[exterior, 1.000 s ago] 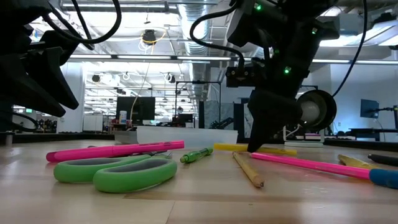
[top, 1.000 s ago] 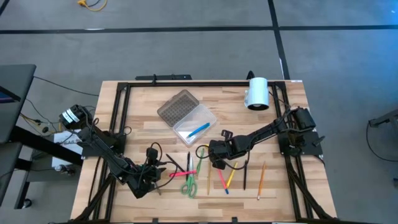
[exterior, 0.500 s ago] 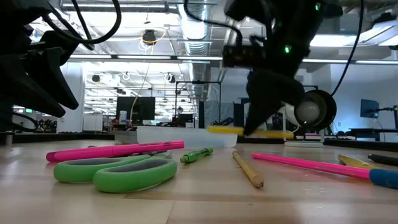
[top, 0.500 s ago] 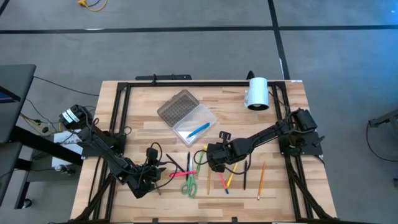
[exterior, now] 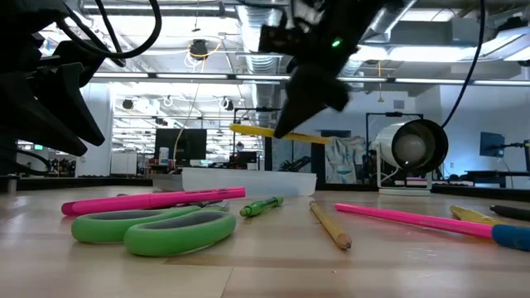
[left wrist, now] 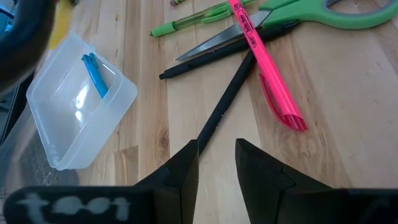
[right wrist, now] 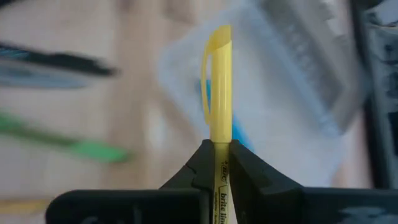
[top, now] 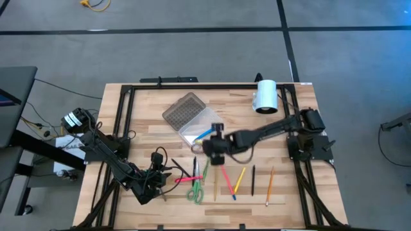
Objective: Pick & place school supplies into a supply box
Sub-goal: Put the left yellow pen into the transparent supply box
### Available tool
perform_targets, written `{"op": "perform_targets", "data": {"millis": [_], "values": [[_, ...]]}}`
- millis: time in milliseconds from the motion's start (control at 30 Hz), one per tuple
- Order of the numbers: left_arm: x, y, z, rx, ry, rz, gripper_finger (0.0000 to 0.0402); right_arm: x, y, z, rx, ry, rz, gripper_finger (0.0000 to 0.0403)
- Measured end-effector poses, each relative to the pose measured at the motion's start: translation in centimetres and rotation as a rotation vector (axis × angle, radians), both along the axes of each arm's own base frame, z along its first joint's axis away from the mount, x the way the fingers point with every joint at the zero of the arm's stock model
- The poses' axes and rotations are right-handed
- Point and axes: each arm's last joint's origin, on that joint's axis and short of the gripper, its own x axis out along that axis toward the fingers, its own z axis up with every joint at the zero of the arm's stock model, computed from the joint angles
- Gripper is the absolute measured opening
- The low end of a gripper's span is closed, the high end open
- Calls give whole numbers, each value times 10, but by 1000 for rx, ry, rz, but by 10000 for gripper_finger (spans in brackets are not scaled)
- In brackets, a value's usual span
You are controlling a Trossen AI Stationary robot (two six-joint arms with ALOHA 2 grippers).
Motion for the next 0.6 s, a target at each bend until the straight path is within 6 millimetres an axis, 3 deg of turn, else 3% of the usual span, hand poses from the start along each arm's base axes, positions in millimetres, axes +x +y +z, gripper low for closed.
{"op": "perform_targets", "data": {"millis": [167,333,467,600], "values": [[0,0,0,1,1,0,96,9,-46,2,-16,-11,-1,12],[-2,2,-1,23,17,2,96,10,-80,2,77,-33,5,20],[-3,3,-1,49,24,7,96,10,-98,2,120,-44,10,21],[-3,5,-1,84,10,21,96,12,-101,4,155,-70,72,19]]}}
